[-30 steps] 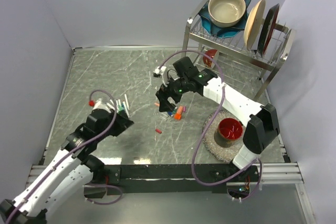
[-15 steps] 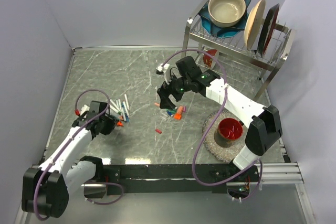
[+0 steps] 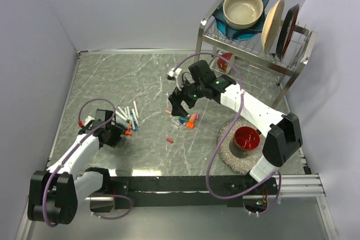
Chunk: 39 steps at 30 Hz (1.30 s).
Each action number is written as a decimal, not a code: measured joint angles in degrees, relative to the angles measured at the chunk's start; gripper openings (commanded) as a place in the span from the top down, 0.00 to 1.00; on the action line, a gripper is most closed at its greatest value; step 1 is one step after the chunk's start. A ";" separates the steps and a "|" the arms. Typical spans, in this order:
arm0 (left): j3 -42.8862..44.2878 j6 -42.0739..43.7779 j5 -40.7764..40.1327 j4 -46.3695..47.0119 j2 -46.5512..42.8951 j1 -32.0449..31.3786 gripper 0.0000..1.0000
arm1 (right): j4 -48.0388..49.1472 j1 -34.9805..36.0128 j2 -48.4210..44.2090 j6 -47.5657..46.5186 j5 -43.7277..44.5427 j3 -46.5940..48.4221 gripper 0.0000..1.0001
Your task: Open the pen caps
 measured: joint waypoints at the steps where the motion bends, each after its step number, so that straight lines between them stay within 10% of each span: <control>1: 0.00 -0.09 0.00 0.07 -0.04 0.11 0.42 | -0.04 0.00 0.00 -0.66 0.37 0.00 0.00; 14: 0.68 -0.39 4.00 -3.17 -14.27 0.39 0.02 | -0.55 -0.07 0.24 -28.76 5.64 -8.81 0.00; 22: 11.52 20.39 8.96 -1.86 -23.41 0.39 0.01 | -8.28 -1.60 19.15 -51.60 10.21 12.55 0.11; 26: 17.57 32.00 6.75 -0.20 -29.49 0.39 0.01 | -10.73 -2.34 27.65 -56.70 12.66 21.16 0.39; 39: 12.94 42.91 1.18 1.86 -33.20 0.26 0.00 | -14.45 -6.32 41.62 -60.39 16.13 37.46 0.42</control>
